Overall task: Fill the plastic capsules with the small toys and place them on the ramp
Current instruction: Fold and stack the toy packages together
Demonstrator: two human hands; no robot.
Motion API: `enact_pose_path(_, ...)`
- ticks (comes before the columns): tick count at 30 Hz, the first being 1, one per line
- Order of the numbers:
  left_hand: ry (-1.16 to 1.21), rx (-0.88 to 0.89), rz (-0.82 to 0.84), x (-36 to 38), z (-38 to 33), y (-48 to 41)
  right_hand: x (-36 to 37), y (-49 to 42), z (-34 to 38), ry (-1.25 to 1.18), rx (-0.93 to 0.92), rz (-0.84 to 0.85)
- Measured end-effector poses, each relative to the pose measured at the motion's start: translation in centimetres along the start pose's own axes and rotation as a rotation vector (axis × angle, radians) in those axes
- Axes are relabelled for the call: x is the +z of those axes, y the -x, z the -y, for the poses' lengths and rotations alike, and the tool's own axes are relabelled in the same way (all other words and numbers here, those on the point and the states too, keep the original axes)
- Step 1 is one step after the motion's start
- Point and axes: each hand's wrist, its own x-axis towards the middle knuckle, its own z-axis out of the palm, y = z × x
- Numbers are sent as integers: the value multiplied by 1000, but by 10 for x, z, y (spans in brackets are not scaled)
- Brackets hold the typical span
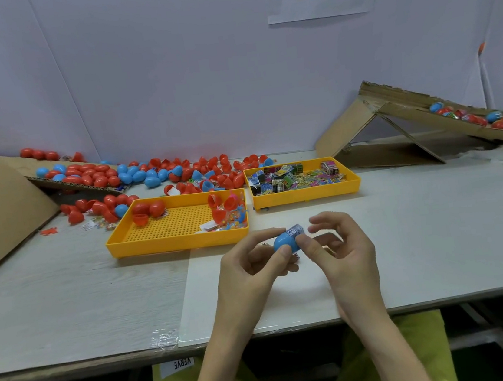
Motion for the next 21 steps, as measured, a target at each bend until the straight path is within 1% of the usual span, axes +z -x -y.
enact_pose_path(2, 29, -9, -10, 0, -1, 0, 1, 2, 0, 33, -44, -12)
enact_pose_path(7, 65, -25, -51, -1, 0, 0, 6, 9, -1, 207, -217, 112)
enact_pose_path(10, 83, -23, -54, -1, 0, -1, 8, 11, -2, 273, -290, 106)
enact_pose_path(12, 76, -12, -45, -1, 0, -1, 7, 12, -3, 286, -307, 100)
enact_pose_path(14, 71, -1, -27, -2, -1, -1, 5, 11, -2, 209, -242, 94)
enact_pose_path(16, 56, 6, 0, -2, -1, 0, 2, 7, -1, 96, -112, 59)
enact_pose_path(18, 27, 7, 19, -1, -1, 0, 0, 3, 0, 26, -26, 41)
enact_pose_path(21, 9, 10, 23, 0, 0, 0, 0, 1, -2, 6, -15, 54)
